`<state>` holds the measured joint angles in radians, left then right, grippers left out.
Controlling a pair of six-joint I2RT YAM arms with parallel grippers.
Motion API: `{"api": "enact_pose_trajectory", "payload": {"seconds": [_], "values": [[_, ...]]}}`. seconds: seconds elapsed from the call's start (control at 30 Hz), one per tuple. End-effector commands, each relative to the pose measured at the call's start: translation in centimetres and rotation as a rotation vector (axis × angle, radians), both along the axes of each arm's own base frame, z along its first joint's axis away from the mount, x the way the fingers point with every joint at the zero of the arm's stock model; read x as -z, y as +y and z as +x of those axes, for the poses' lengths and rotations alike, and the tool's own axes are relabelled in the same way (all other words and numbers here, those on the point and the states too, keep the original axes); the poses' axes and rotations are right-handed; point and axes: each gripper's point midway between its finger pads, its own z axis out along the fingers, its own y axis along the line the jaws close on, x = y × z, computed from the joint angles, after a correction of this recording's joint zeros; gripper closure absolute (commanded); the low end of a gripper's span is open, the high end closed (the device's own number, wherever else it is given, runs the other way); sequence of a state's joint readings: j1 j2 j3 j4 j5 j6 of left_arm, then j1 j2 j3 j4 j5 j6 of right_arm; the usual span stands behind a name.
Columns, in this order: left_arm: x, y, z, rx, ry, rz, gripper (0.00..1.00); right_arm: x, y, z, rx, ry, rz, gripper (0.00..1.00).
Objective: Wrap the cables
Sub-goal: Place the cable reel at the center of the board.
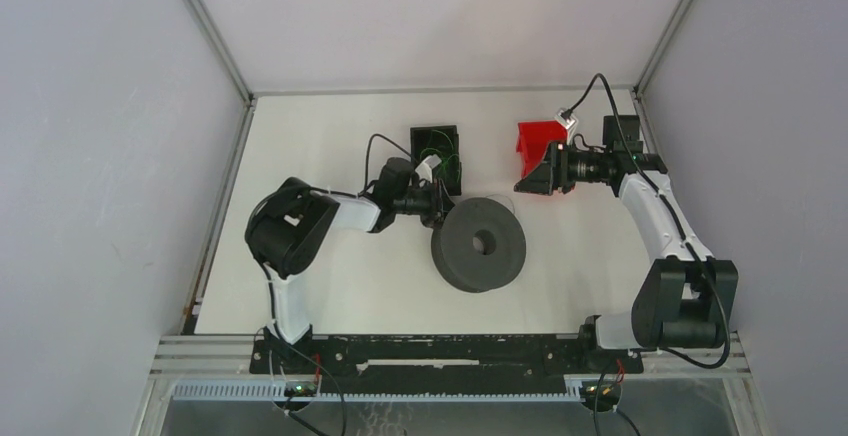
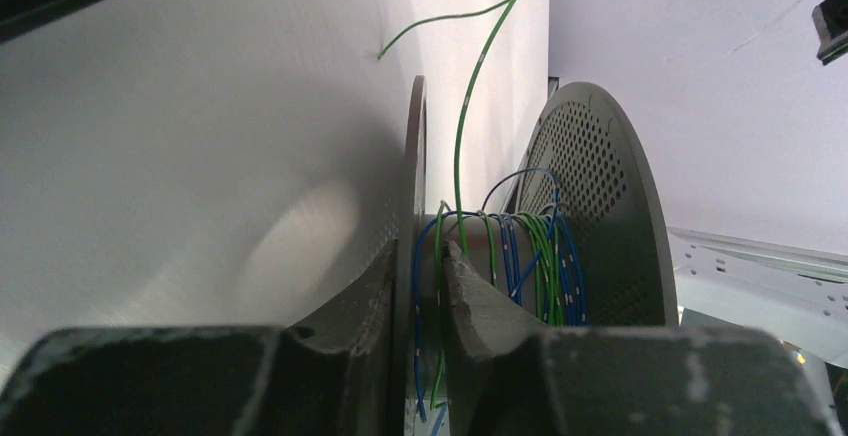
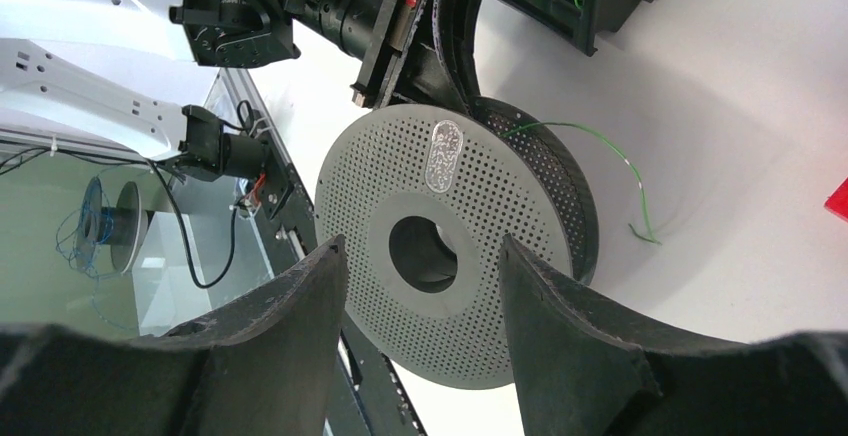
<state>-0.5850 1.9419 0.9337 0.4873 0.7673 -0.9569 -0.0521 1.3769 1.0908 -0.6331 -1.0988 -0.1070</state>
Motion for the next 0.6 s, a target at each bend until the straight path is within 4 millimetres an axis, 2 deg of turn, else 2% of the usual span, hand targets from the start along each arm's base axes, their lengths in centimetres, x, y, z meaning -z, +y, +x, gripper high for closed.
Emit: {"api": "enact_pose_trajectory", "payload": {"seconds": [0.0, 0.27, 0.57], "values": [[-1.7, -0.9, 0.4, 0.054, -0.064, -0.034, 0.75, 0.1, -0.1, 0.1, -0.012, -0.017, 0.006, 0.36], [-1.7, -0.7, 0.2, 0.087, -0.076, -0.020, 0.67, 0.4, 0.0, 0.1, -0.018, -0.003, 0.013, 0.36], [-1.6, 0.7, 0.7, 0.078, -0.112, 0.016, 0.60, 0.4, 0.1, 0.0, -0.026, -0.001, 0.016, 0.36]]}}
